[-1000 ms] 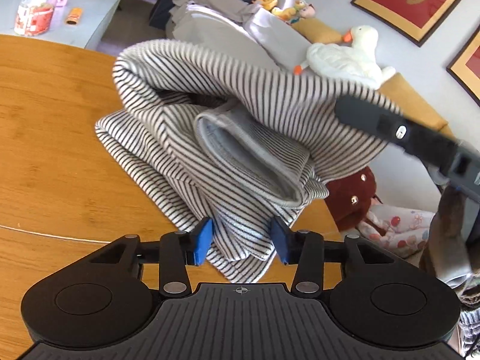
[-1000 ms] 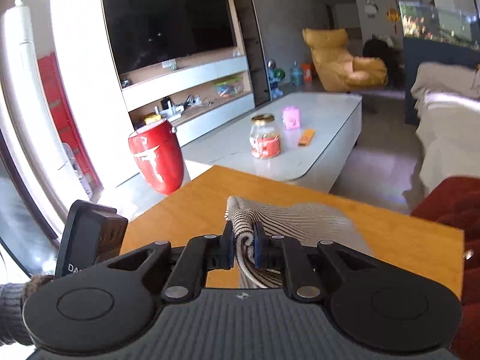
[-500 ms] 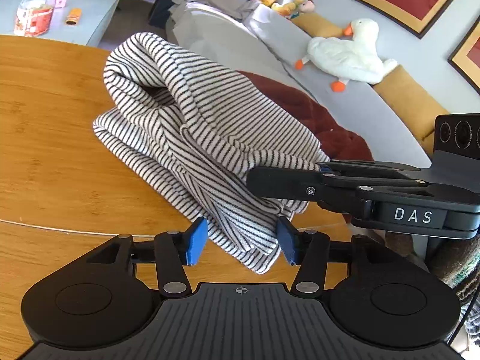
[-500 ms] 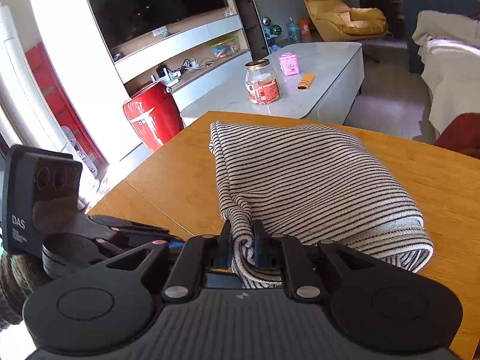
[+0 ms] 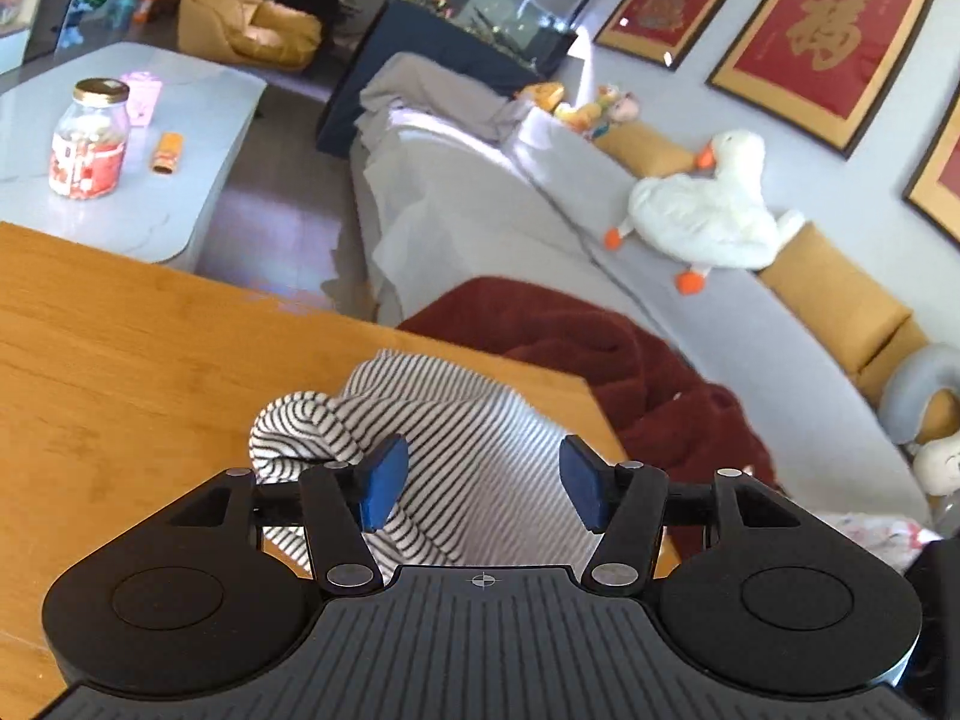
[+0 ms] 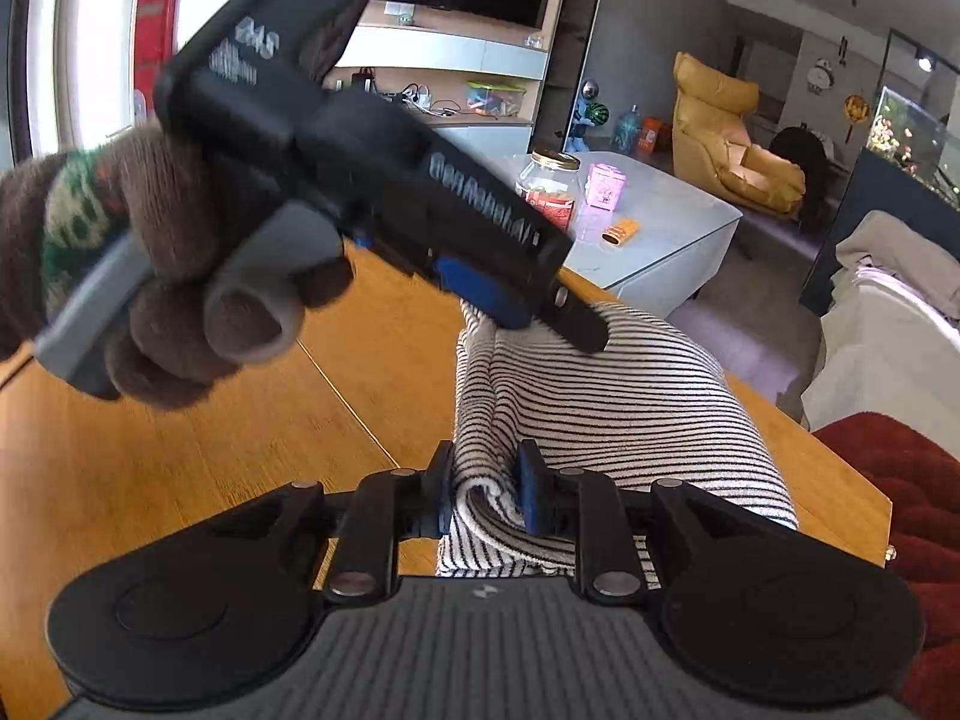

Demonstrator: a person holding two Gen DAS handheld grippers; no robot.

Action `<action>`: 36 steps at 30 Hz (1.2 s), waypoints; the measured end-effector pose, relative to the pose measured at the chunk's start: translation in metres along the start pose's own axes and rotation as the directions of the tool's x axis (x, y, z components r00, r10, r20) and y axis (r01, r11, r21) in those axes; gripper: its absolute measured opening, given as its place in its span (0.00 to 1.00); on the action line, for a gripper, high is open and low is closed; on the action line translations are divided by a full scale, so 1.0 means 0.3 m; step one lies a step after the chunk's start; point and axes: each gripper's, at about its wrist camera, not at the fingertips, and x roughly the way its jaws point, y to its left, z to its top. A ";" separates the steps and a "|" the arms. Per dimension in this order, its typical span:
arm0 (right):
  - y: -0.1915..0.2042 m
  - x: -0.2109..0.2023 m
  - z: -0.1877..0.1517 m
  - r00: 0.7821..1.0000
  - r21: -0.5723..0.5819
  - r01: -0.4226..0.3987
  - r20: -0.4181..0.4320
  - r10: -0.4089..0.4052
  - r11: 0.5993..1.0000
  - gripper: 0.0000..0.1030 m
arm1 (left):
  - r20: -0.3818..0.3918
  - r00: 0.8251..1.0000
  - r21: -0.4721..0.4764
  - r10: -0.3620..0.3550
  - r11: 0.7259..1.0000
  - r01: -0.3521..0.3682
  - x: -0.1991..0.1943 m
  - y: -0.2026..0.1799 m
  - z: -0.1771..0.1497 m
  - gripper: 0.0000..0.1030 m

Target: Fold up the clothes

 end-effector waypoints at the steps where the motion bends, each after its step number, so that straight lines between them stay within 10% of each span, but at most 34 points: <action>1: -0.022 -0.019 0.013 1.000 0.027 -0.017 0.008 0.016 0.999 0.24 | -0.022 1.000 0.009 0.017 1.000 -0.017 0.026 0.009 -0.012 0.58; 6: -0.128 -0.075 0.064 0.998 0.122 0.011 0.060 -0.019 0.992 0.73 | -0.004 1.000 0.051 0.009 0.999 -0.008 0.018 0.029 -0.059 0.58; 15: -0.119 0.060 -0.055 0.989 0.100 0.146 -0.028 -0.144 0.984 0.79 | -0.009 1.000 0.024 -0.015 1.000 0.015 0.026 0.060 -0.058 0.58; 27: -0.104 -0.059 -0.033 0.999 0.148 -0.013 -0.037 0.019 0.989 0.94 | -0.018 1.000 0.062 0.015 0.998 -0.014 0.026 0.043 -0.061 0.58; 36: -0.328 -0.040 -0.037 0.999 0.375 0.050 -0.022 -0.045 0.926 0.97 | -0.015 0.999 0.096 0.032 0.995 -0.030 0.030 0.024 -0.070 0.62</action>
